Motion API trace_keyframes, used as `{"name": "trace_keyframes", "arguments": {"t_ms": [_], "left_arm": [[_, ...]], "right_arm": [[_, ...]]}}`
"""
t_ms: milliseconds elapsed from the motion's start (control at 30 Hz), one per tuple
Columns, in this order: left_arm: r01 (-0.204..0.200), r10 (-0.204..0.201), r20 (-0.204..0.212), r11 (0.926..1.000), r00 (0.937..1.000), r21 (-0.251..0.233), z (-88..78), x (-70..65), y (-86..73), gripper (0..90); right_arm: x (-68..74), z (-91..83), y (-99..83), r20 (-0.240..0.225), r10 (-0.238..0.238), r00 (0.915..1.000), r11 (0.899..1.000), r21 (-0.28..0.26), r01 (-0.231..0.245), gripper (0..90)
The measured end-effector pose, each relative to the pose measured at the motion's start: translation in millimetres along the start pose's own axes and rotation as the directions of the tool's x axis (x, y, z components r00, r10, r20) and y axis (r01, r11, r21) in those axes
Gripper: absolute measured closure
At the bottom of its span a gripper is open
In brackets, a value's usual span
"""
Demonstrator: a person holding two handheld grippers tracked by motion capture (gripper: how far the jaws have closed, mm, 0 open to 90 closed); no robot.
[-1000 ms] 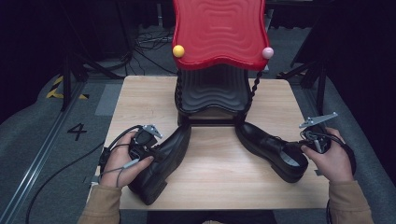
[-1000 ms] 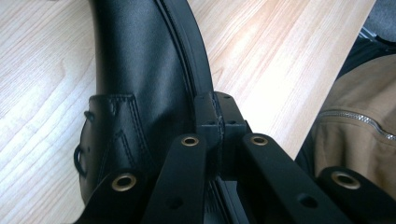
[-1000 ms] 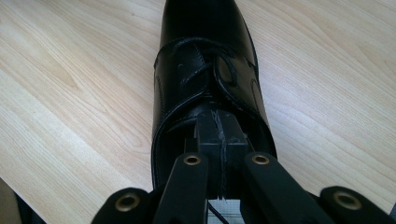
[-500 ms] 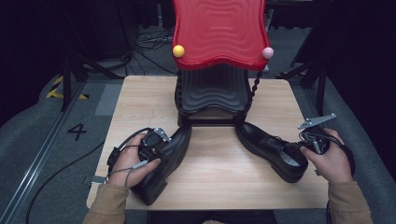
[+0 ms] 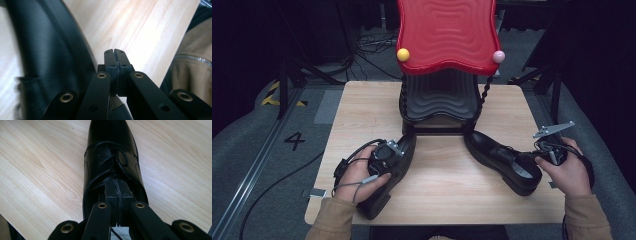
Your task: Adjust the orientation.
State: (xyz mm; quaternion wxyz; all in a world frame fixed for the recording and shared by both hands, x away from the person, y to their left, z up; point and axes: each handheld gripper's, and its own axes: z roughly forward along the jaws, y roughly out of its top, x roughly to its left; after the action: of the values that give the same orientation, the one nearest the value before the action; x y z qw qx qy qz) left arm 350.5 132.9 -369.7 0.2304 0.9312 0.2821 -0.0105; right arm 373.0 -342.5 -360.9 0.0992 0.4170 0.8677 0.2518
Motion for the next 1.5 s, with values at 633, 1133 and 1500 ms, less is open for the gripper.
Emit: {"name": "trace_keyframes", "arguments": {"t_ms": [633,1133,1500], "left_arm": [[-0.058,0.058,-0.004,0.9983,0.9983,-0.008,10.7,-6.8,21.8,90.0],[-0.116,0.116,0.012,0.9902,0.9932,0.077,33.0,-35.3,39.8,90.0],[-0.179,0.176,0.06,0.9827,0.9826,0.05,26.6,-57.5,47.7,88.7]], "right_arm": [[2.2,-2.4,-5.7,0.017,0.0,0.9999,1.0,0.012,0.0,89.3],[4.1,-2.8,-5.7,0.015,-0.008,0.9998,1.0,0.016,0.008,86.0],[4.6,-2.1,-5.6,0.01,-0.007,0.9999,1.0,0.021,0.006,84.2]]}}
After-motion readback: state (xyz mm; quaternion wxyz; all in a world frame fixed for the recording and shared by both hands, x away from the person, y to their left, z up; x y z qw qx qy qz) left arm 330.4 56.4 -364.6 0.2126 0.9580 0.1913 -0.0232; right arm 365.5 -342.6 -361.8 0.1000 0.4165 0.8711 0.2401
